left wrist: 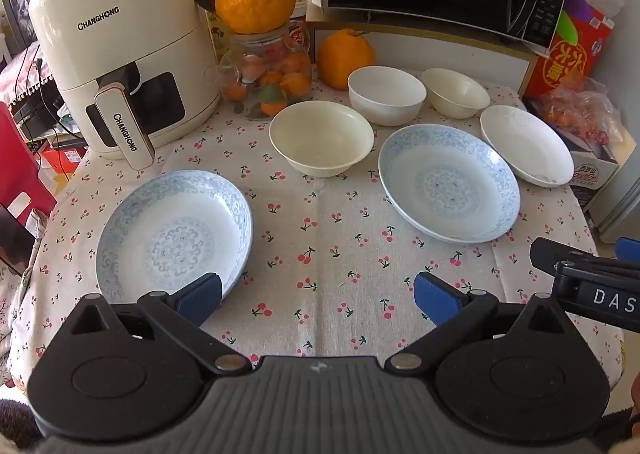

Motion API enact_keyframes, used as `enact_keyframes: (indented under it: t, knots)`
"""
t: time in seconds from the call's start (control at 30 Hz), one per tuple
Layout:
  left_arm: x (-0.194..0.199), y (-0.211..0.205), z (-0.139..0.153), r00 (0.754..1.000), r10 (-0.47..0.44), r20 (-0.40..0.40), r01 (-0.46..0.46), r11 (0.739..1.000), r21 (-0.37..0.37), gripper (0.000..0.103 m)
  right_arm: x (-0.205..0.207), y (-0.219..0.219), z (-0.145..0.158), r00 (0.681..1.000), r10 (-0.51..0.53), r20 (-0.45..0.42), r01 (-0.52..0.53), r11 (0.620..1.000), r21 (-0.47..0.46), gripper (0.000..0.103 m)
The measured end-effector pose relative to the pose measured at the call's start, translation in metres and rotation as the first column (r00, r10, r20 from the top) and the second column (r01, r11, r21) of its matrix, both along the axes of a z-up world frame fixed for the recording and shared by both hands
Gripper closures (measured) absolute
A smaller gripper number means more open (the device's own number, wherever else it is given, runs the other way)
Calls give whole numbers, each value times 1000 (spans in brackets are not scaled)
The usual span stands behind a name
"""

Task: Organize plates and bowls

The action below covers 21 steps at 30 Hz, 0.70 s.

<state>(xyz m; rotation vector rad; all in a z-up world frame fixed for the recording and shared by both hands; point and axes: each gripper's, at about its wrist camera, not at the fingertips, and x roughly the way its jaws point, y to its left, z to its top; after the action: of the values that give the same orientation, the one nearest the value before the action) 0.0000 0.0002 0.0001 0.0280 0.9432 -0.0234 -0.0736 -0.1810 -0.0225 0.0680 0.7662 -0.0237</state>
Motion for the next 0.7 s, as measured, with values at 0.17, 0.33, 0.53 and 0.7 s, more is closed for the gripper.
enact_keyframes:
  t: [0.17,0.33,0.53,0.7]
  knots:
    - [1,0,0,1000,0,-1,0,1000,0,1,3,-2,-3,1000,1,-6,-1,1000,1,0]
    - [5,9,0,1000,-4,-1,4,1000,-2,0,1,5,-2,1000,8,-3,-8,1000,-9,0]
    - [4,9,-1,1000,0,-1,0,1000,2,0,2,4,-2,1000,13,-14,-13,1000,-5,0]
    - [4,9,-3,1000,10,-3,-10,1000,7,0,2,6,-4,1000,12,-13,-12,1000,-12,0]
